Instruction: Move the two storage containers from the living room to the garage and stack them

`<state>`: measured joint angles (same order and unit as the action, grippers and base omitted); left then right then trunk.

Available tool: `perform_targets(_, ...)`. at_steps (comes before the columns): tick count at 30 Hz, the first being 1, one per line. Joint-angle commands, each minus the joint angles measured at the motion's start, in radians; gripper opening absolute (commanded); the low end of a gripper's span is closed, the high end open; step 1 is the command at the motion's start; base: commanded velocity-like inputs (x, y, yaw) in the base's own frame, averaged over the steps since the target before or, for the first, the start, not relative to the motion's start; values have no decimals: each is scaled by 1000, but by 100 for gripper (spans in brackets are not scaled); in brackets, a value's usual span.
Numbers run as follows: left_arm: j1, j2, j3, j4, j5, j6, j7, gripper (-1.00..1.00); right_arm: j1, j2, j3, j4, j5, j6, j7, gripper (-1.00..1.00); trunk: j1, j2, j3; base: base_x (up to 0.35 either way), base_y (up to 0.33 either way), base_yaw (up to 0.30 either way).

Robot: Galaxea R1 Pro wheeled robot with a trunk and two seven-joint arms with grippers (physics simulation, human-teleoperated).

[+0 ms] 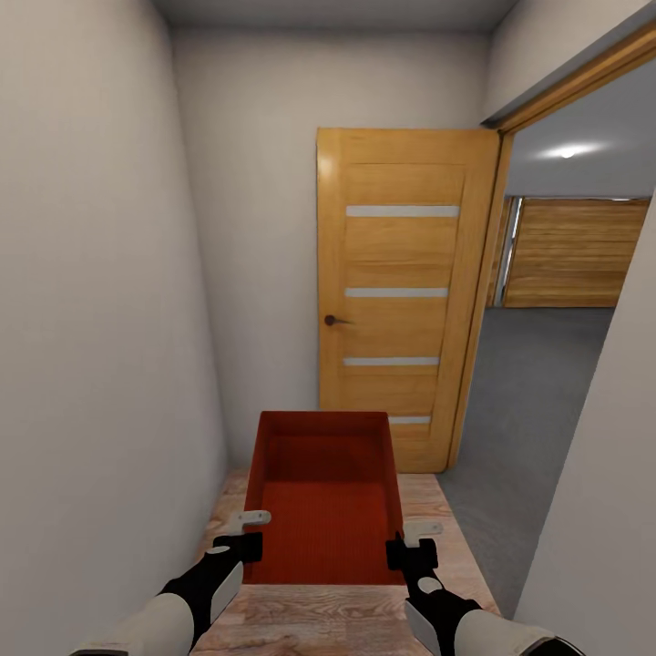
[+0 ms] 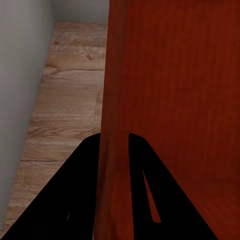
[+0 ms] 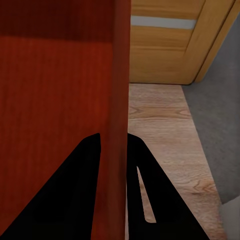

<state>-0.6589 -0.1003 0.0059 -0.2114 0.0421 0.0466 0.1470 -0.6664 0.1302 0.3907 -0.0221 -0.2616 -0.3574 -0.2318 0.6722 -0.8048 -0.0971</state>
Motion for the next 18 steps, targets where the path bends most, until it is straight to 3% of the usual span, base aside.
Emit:
perform_targets(1, -1, 33, 26, -2, -7, 6, 8, -100, -1, -1, -9, 1, -23, -10, -8, -100, 0, -1, -2, 0, 0, 0)
perform_targets(6, -1, 33, 25, -2, -7, 6, 8, -100, -1, 0, -9, 1, -24, -11, -8, -100, 0, -1, -2, 0, 0, -143)
perform_targets(18, -1, 33, 26, -2, -7, 6, 8, -100, -1, 0, -9, 1, -24, -11, -9, -100, 0, -1, -2, 13, 13, -275)
